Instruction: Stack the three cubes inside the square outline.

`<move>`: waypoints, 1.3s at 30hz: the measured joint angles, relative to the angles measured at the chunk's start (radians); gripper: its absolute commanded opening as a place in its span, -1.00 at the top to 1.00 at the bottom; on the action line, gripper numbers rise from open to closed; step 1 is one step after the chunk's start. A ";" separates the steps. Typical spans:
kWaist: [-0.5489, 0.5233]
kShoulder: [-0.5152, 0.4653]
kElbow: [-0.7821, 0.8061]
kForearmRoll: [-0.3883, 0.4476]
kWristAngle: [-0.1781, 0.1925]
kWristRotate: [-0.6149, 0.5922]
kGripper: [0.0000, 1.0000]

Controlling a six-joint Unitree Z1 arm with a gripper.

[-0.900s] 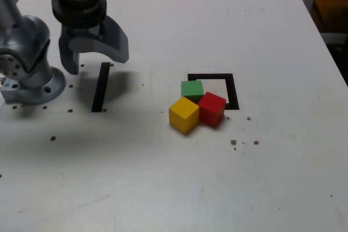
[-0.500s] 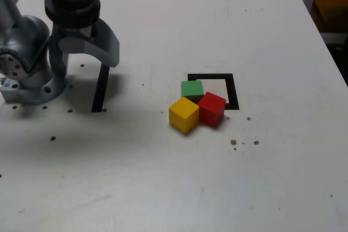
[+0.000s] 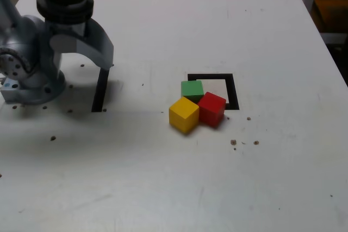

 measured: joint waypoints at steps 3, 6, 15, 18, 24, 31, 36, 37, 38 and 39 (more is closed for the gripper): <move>0.009 0.012 -0.017 0.015 -0.014 -0.082 -0.99; 0.012 0.011 -0.036 0.015 -0.015 -0.116 -1.00; -0.090 0.089 -0.273 0.119 -0.037 -0.150 -1.00; -0.110 0.117 -0.363 0.165 -0.031 -0.183 -1.00; -0.182 0.247 -0.559 0.312 -0.002 -0.308 -1.00; -0.217 0.381 -0.838 0.314 -0.054 -0.372 -0.99; -0.246 0.469 -0.950 0.316 0.032 -0.498 -0.99; -0.255 0.488 -0.962 0.316 0.045 -0.527 -0.99; -0.261 0.503 -0.966 0.314 0.052 -0.541 -0.98; -0.269 0.517 -0.969 0.314 0.063 -0.568 -0.97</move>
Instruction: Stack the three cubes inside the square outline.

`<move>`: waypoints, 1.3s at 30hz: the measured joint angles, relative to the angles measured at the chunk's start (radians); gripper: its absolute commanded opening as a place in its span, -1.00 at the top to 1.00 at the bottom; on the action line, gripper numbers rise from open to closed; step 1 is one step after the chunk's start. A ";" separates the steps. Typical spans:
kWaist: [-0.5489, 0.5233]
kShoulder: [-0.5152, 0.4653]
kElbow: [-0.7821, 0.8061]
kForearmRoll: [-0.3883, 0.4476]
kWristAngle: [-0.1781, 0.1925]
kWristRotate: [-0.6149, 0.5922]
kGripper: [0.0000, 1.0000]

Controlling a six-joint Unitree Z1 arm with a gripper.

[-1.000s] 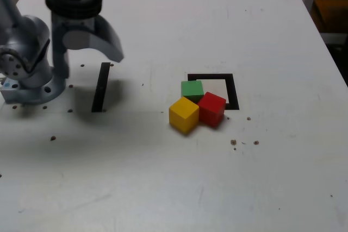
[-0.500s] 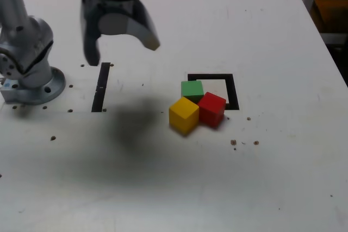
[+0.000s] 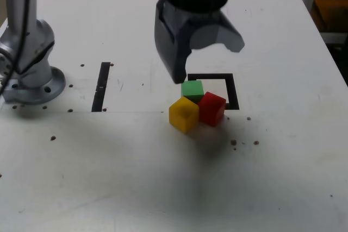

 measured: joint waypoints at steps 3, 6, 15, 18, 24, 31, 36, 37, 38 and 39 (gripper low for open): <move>-0.010 0.014 -0.024 -0.007 0.016 -0.083 -0.95; 0.005 0.014 -0.032 -0.035 -0.024 -0.184 -0.94; 0.026 0.019 -0.025 -0.088 -0.041 -0.357 -0.95; 0.024 0.042 -0.060 -0.082 -0.056 -0.407 -0.97; 0.021 0.082 -0.098 -0.072 -0.118 -0.460 -0.99; 0.035 0.085 -0.001 -0.186 -0.176 -0.487 -0.97; 0.039 0.080 0.086 -0.282 -0.247 -0.487 -0.95; 0.039 0.080 0.093 -0.291 -0.252 -0.487 -0.95; 0.039 0.081 0.096 -0.297 -0.253 -0.487 -0.96; 0.039 0.081 0.096 -0.300 -0.253 -0.487 -0.96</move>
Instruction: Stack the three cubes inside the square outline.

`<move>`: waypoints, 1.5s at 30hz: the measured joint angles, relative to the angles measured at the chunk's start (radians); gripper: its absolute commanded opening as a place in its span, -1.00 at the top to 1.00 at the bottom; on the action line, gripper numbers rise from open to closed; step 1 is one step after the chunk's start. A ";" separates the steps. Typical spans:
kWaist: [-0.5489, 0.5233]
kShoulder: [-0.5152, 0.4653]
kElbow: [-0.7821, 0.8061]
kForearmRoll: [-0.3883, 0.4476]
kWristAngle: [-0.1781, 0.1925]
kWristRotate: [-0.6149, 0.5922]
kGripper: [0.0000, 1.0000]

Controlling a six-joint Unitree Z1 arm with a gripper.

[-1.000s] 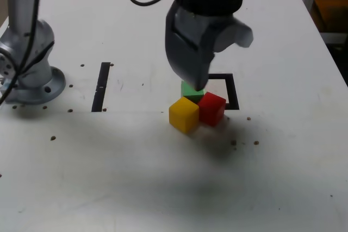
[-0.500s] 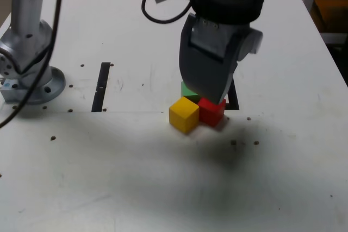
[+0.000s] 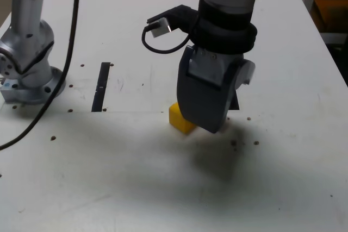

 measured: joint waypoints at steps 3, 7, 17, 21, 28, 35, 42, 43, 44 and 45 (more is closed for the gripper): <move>0.003 0.008 -0.001 -0.004 0.000 0.000 -0.98; 0.010 0.028 -0.020 0.002 0.003 0.012 -0.99; 0.063 0.070 -0.020 -0.002 -0.023 0.152 -1.00; 0.087 0.073 0.015 -0.003 -0.084 0.211 -1.00; 0.101 0.073 0.076 -0.049 -0.148 0.255 -0.99; 0.101 0.073 0.069 -0.076 -0.144 0.257 -0.97; 0.101 0.089 0.056 -0.077 -0.090 0.207 -0.92; 0.101 0.089 0.054 -0.077 -0.078 0.196 -0.91; 0.101 0.089 0.051 -0.078 -0.069 0.187 -0.91; 0.101 0.090 0.047 -0.080 -0.061 0.180 -0.90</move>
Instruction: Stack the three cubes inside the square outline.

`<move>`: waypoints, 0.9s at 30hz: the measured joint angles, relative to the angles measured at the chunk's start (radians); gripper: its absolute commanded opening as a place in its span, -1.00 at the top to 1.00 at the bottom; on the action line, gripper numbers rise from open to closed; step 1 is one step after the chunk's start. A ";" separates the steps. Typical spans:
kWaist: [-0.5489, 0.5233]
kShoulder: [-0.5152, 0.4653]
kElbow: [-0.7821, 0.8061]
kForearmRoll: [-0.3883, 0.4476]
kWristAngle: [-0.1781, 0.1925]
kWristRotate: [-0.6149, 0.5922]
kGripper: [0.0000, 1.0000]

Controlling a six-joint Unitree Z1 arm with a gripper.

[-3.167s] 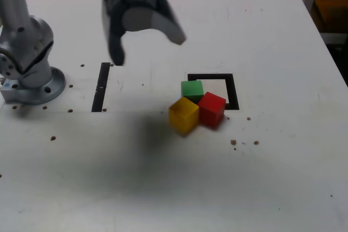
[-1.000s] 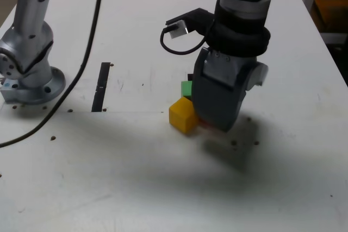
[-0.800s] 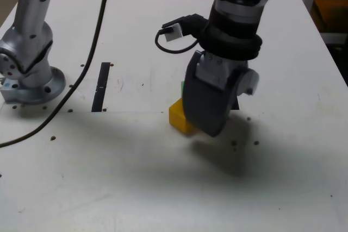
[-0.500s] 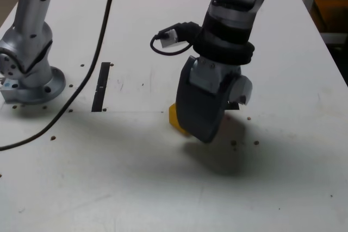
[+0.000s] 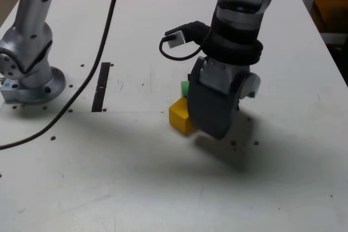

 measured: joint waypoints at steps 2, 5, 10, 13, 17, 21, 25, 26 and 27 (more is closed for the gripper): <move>0.000 0.010 -0.009 -0.005 0.029 -0.027 -0.89; 0.001 0.019 -0.010 -0.006 0.045 -0.053 -0.87; 0.001 0.020 -0.010 -0.005 0.073 -0.085 -0.81; 0.001 0.020 -0.003 0.002 0.114 -0.115 -0.74; 0.000 0.020 0.006 0.003 0.144 -0.158 -0.68; -0.004 0.019 0.012 -0.007 0.157 -0.180 -0.55; -0.007 0.017 0.024 -0.011 0.160 -0.197 -0.39; -0.007 0.015 0.029 -0.012 0.160 -0.204 -0.34; -0.008 0.013 0.033 -0.013 0.160 -0.210 -0.29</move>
